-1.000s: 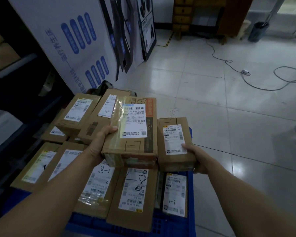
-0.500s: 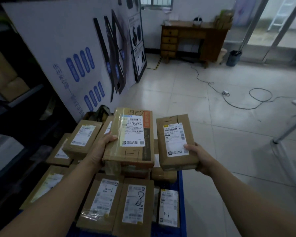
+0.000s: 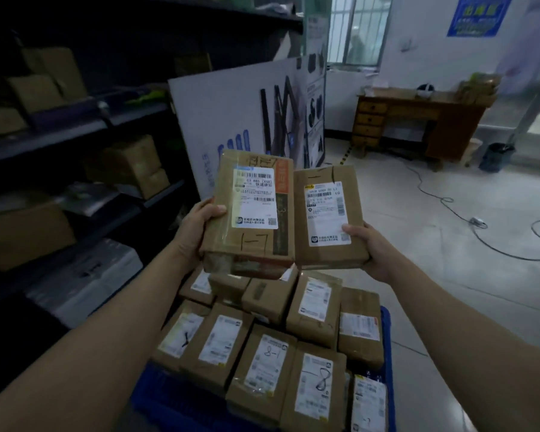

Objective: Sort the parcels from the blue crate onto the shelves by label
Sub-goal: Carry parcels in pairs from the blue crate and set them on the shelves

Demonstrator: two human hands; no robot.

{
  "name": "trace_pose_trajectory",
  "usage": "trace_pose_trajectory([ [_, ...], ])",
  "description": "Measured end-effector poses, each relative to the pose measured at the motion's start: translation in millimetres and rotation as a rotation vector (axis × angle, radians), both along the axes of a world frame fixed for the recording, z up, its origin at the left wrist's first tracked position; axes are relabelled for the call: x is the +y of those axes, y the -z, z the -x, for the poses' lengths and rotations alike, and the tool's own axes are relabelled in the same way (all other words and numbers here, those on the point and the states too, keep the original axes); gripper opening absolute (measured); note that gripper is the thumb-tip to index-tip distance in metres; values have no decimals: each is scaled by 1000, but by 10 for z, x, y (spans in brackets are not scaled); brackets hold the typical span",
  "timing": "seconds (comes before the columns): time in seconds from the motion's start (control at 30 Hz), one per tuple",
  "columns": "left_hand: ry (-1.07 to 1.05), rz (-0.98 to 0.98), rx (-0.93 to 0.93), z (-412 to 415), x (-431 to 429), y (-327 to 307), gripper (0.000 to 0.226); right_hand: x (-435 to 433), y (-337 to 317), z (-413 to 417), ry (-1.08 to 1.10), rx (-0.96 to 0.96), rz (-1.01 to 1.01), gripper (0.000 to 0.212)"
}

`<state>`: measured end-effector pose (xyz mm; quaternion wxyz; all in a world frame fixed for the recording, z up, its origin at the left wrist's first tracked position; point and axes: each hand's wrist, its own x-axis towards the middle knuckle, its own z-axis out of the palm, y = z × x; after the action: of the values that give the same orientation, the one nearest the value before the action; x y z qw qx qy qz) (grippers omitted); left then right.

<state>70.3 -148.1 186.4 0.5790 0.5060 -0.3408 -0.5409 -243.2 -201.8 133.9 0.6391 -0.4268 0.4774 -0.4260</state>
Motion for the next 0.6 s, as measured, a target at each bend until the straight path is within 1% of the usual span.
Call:
trace_pose_trajectory([
  [0.13,-113,15,-7,-620,321,-98,51,-73,-113,-660,-107,-31,18,54],
  [0.27,-220,33,-34,-1157,810,-170,62,-82,-164,-1392,-268,-14,1,57],
  [0.33,-322,42,-39,-1385,1104,-166,58,-44,-168,-1749,-361,-7,-12,54],
  [0.43,-492,25,-46,-1636,1649,-126,64,74,-152,-2260,-508,-5,-32,53],
  [0.5,-633,20,-46,-1750,2080,-98,60,185,-147,-2608,-592,1,-45,56],
  [0.6,-795,1,-45,-1828,2770,-57,69,475,-109,-3125,-736,-12,-65,60],
])
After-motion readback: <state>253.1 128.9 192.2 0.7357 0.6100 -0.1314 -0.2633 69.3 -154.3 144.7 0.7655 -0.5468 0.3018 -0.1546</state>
